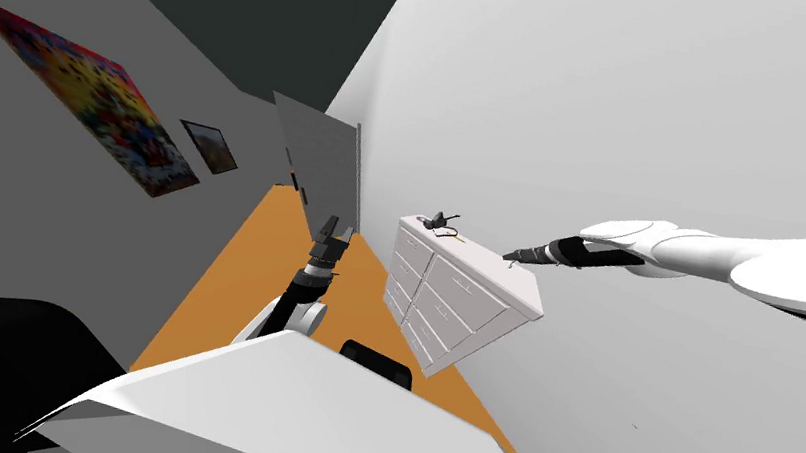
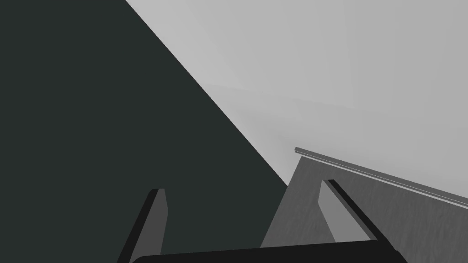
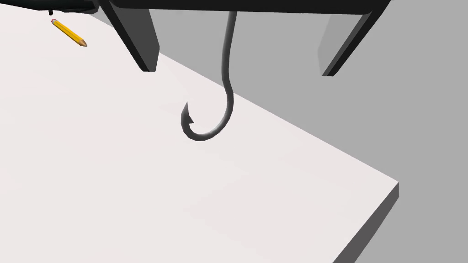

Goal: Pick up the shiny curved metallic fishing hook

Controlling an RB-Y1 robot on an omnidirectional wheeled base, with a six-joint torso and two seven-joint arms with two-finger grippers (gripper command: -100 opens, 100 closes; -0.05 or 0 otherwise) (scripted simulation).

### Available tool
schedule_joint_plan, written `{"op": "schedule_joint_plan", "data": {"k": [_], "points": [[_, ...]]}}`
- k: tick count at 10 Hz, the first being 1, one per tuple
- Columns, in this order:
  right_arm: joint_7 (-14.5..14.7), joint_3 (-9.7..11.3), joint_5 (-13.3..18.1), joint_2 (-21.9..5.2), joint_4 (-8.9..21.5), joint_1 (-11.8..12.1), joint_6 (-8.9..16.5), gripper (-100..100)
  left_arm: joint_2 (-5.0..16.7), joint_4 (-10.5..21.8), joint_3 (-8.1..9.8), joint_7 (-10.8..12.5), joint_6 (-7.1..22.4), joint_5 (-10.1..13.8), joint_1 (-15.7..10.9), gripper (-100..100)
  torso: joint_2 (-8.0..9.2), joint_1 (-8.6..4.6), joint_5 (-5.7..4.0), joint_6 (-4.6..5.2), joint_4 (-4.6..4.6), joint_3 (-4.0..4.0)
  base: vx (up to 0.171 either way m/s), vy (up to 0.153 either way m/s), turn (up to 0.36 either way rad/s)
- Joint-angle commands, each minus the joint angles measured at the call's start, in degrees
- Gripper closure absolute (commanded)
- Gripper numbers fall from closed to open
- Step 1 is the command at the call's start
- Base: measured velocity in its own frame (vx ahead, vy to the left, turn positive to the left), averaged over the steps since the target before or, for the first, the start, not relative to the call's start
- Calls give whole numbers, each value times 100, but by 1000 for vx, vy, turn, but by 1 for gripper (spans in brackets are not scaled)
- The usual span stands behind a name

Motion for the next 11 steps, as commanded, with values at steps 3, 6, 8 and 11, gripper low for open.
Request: {"op": "schedule_joint_plan", "data": {"k": [3,6,8,11], "points": [[25,206,25,399,241,168,-62,-100,0,0,1,0,0,0,1,0,0,-2,-1,4,1,0,-60,40,239],[26,196,19,387,230,192,-85,100,1,0,2,0,0,0,2,0,-21,-19,-5,7,-4,-12,0,2,-16],[25,192,17,385,227,192,-91,100,1,0,2,0,0,0,2,0,-25,-24,-4,11,-4,-14,0,0,0],[23,193,17,387,226,194,-93,0,1,0,2,0,0,0,2,0,-33,-26,-4,7,-6,-19,0,0,0]]}}
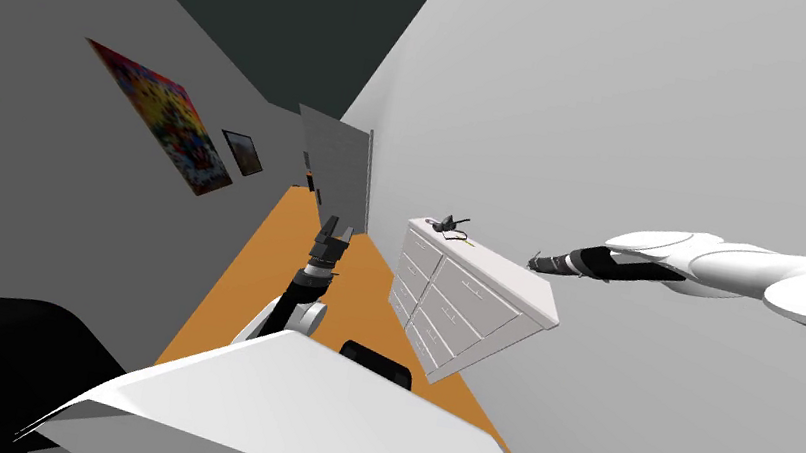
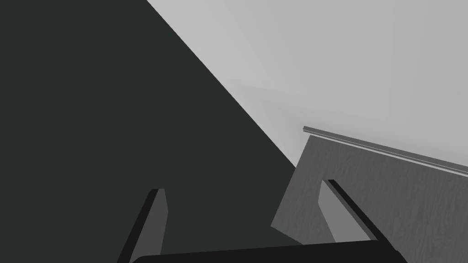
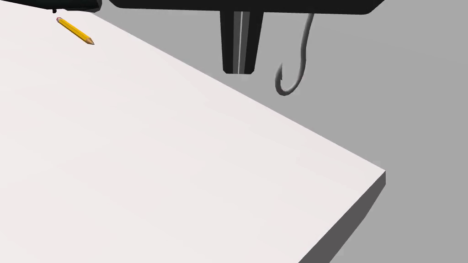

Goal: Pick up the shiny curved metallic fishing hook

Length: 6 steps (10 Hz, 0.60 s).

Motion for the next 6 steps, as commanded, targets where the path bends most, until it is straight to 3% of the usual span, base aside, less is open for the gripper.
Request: {"op": "schedule_joint_plan", "data": {"k": [1,6], "points": [[-92,112,30,168,65,-84,-48,-100,0,0,0,0,0,0,0,0,0,0,0,0,0,0,70,44,-45],[-304,363,96,528,206,-267,-162,-100,-1,0,-1,0,0,0,2,0,-49,36,10,-2,-12,-29,124,84,-43]]}}
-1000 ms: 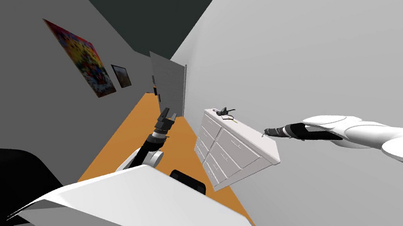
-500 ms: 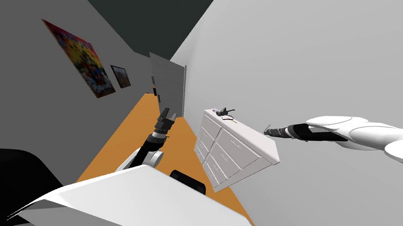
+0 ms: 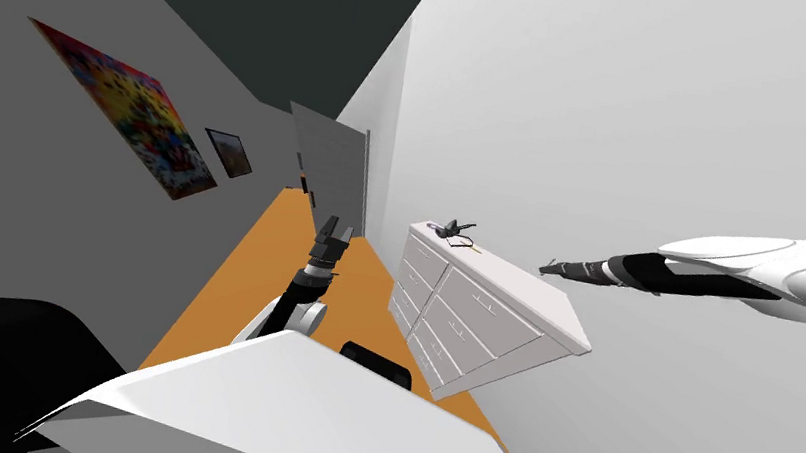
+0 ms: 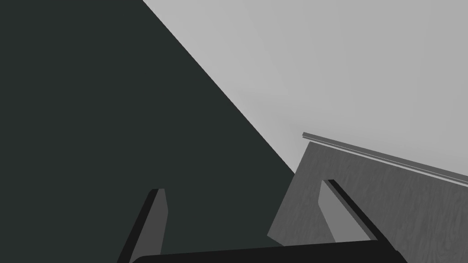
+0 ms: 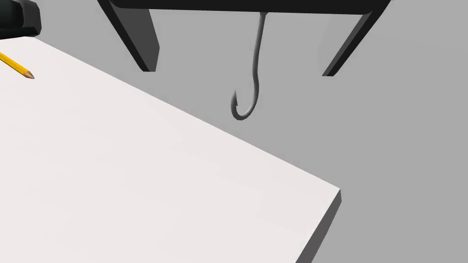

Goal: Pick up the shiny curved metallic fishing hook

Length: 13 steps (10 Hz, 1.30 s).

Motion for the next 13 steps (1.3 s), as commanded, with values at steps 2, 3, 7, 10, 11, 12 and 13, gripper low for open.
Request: {"op": "schedule_joint_plan", "data": {"k": [2,3,7,10,11,12,13], "points": [[-103,79,-1,186,232,25,-147,-100,0,0,0,0,0,0,-1,0,17,-11,-3,0,4,9,58,56,-16],[-129,109,7,227,248,4,-161,-100,0,0,0,0,0,0,0,0,10,3,-1,5,5,8,110,101,-62],[-321,163,-52,212,443,184,-140,-100,1,0,0,0,1,0,-3,0,51,-31,-7,-6,10,28,-33,-13,124],[-468,219,-87,221,556,286,-109,-100,1,1,1,0,1,0,-2,0,93,-49,-13,6,25,56,-122,-51,150],[-615,275,-121,229,670,388,-78,-100,1,1,1,0,1,0,-1,0,71,-43,-12,8,21,44,-66,-28,224],[-689,304,-139,233,726,439,-62,-100,1,1,0,0,1,0,-3,0,67,-40,-10,-2,16,40,-114,-40,264],[-836,360,-173,242,840,540,-31,-100,1,1,1,0,1,0,-3,0,75,-43,-11,1,18,44,-147,-56,353]]}}
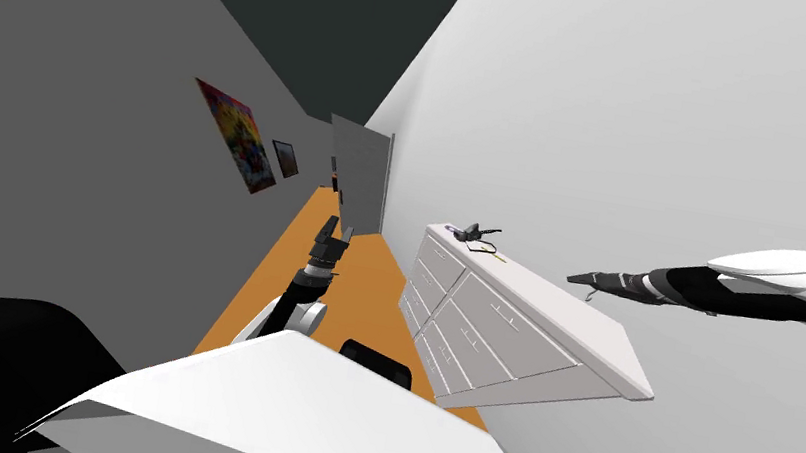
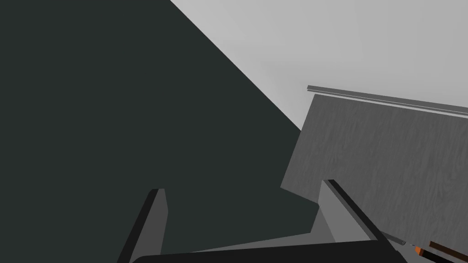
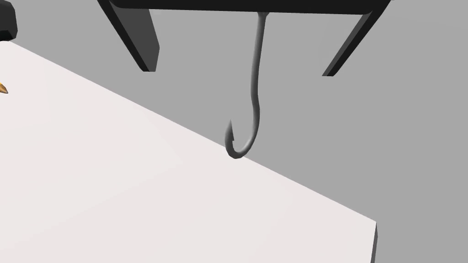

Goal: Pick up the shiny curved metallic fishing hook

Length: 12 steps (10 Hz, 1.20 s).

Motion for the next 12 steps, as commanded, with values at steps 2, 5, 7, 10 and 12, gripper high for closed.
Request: {"op": "schedule_joint_plan", "data": {"k": [2,5,7,10,12], "points": [[-31,7,-2,-3,10,3,0,100,0,0,1,0,0,0,2,0,-16,4,0,11,0,-6,-39,-19,34],[-38,3,-7,2,1,4,-13,100,0,0,1,0,0,0,3,0,-45,19,9,8,-8,-24,-2,0,0],[-38,3,-7,3,1,4,-13,0,0,0,1,0,0,0,3,0,-48,22,10,6,-9,-26,0,0,0],[287,-135,52,-10,-205,-158,-52,100,0,-1,1,0,-1,0,5,0,-70,31,12,19,-12,-37,110,42,-283],[434,-191,86,-19,-319,-260,-84,100,0,-1,0,0,-1,0,4,0,-93,46,16,-1,-21,-54,125,53,-179]]}}
